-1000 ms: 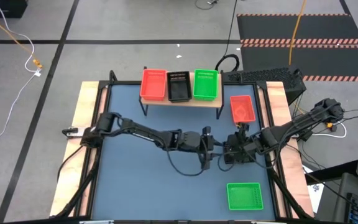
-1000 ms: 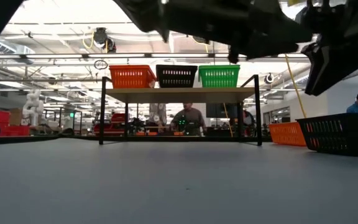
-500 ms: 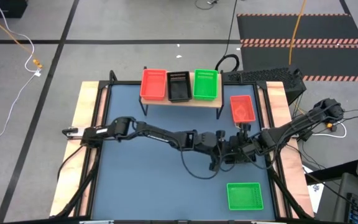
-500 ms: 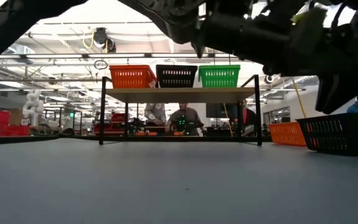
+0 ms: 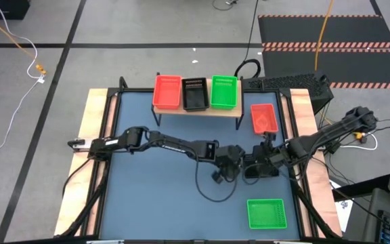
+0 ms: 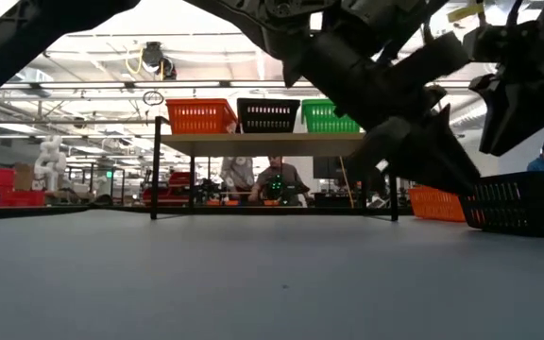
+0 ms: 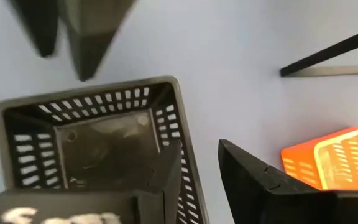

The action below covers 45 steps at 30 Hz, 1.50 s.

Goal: Stack baskets on shelf by color
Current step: Stack the orange bin on the other orange bins on the shelf

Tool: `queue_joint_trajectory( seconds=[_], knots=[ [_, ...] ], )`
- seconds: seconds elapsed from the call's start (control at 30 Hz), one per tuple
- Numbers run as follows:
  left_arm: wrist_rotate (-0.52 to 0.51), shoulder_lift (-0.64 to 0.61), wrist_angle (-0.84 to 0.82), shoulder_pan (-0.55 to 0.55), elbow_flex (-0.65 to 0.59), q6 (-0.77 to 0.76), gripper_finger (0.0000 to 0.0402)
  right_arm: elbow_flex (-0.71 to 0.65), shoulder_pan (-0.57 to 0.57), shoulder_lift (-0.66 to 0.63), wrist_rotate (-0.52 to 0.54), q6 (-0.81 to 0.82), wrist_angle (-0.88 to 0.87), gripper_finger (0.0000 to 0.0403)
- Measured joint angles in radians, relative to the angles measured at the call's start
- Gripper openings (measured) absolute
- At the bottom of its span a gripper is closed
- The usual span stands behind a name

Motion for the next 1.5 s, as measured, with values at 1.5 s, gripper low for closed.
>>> queue_joint_trajectory(
  seconds=[1.5],
  knots=[
    [-0.351, 0.000, 0.361, 0.061, -0.001, -0.183, 0.0186, 0.002, 0.001, -0.118, -0.052, 0.265, -0.250, 0.0100]
  ],
)
